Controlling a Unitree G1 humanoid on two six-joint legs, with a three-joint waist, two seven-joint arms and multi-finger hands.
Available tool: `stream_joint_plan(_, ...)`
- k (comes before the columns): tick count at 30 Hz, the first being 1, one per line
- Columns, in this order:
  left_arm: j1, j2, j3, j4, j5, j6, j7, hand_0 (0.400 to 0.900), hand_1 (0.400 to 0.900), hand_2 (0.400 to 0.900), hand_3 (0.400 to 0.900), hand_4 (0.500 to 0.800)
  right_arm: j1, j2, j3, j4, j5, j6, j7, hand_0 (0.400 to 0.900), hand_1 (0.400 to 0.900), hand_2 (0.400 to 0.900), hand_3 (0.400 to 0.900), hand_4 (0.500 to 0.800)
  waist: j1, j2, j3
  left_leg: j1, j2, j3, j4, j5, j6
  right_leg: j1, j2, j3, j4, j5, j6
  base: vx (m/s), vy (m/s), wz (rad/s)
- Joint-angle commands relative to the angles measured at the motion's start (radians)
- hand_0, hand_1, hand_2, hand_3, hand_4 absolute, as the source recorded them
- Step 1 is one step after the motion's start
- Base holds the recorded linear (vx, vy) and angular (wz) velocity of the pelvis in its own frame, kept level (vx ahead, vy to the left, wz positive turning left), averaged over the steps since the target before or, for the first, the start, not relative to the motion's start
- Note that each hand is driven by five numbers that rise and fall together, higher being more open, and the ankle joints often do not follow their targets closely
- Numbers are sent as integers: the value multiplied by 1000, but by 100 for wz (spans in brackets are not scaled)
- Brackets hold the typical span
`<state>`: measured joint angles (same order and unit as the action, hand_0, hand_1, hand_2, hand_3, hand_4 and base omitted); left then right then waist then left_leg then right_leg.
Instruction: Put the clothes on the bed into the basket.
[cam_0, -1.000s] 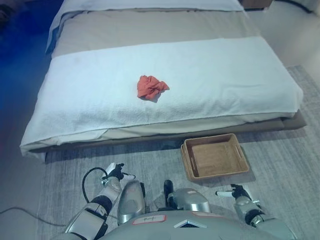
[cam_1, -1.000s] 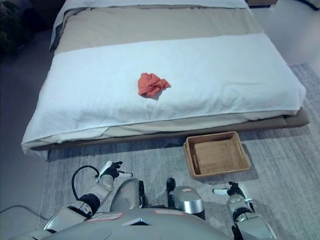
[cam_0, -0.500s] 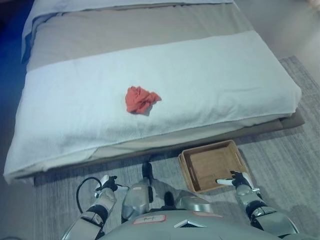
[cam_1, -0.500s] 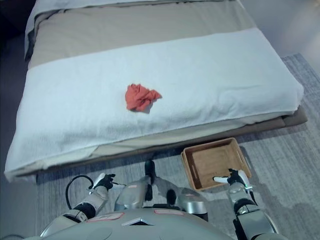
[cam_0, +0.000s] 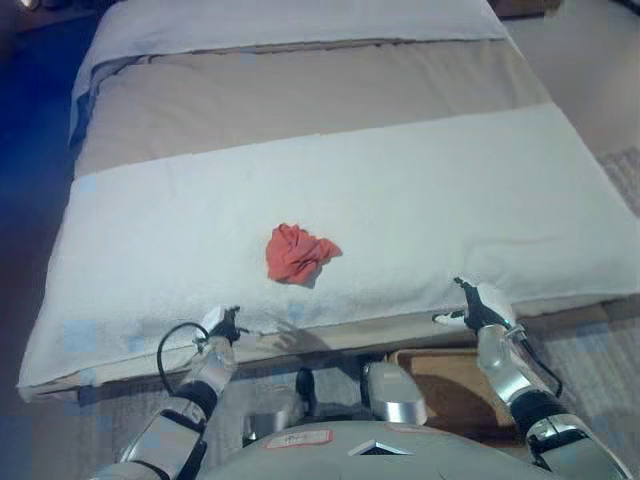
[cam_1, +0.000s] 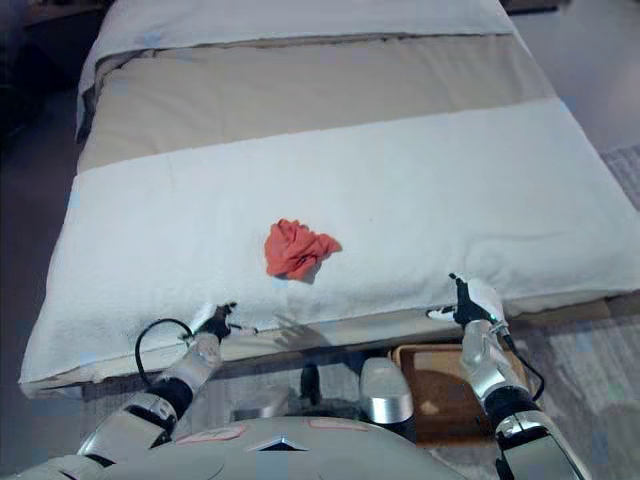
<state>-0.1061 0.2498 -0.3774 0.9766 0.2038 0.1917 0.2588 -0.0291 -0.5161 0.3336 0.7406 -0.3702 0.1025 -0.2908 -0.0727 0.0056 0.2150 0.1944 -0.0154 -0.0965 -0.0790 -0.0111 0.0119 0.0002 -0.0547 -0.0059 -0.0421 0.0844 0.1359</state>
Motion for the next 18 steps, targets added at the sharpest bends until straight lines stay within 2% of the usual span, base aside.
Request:
stream_joint_plan(1, 26, 57, -2, -30, 55, -26, 10, 900, 900, 900, 900, 800, -67, -94, 9, -125, -86, -35, -6, 900, 900, 900, 900, 800, 30, -37, -66, -58, -53, 76, -6, 32, 22, -50, -9, 39, 18, 50, -16, 163, -101, 33)
stream_joint_plan(4, 65, 61, 8, -8, 65, -26, -3, 900, 900, 900, 900, 800, -95, -132, 56, -183, -96, -63, 12, 900, 900, 900, 900, 800, 49, -37, -91, -62, -44, 47, -5, 21, 14, -8, -8, 4, -15, 33, -25, 195, -103, 35)
stream_joint_plan(9, 87, 58, 7, 27, 76, -25, -8, 900, 900, 900, 900, 800, -140, -169, 126, -248, -125, -88, 42, 900, 900, 900, 900, 800, 62, -38, -105, -54, -31, 34, -8, 12, 2, 22, -2, -13, -31, 16, -31, 131, -68, 10)
stream_joint_plan(12, 100, 59, 4, 38, 77, -20, -13, 900, 900, 900, 900, 800, -197, -204, 224, -350, -126, -120, 98, 900, 900, 900, 900, 800, 81, -42, -112, -55, -19, 25, -8, 7, -14, 41, 1, -30, -45, 0, -35, 105, -61, 12)
stream_joint_plan(18, 102, 59, 8, 46, 67, -9, -8, 900, 900, 900, 900, 800, -278, -202, 328, -444, -97, -139, 143, 900, 900, 900, 900, 800, 101, -49, -105, -63, -2, 16, -8, 6, -28, 42, 7, -50, -45, -17, -39, 63, -54, 12)
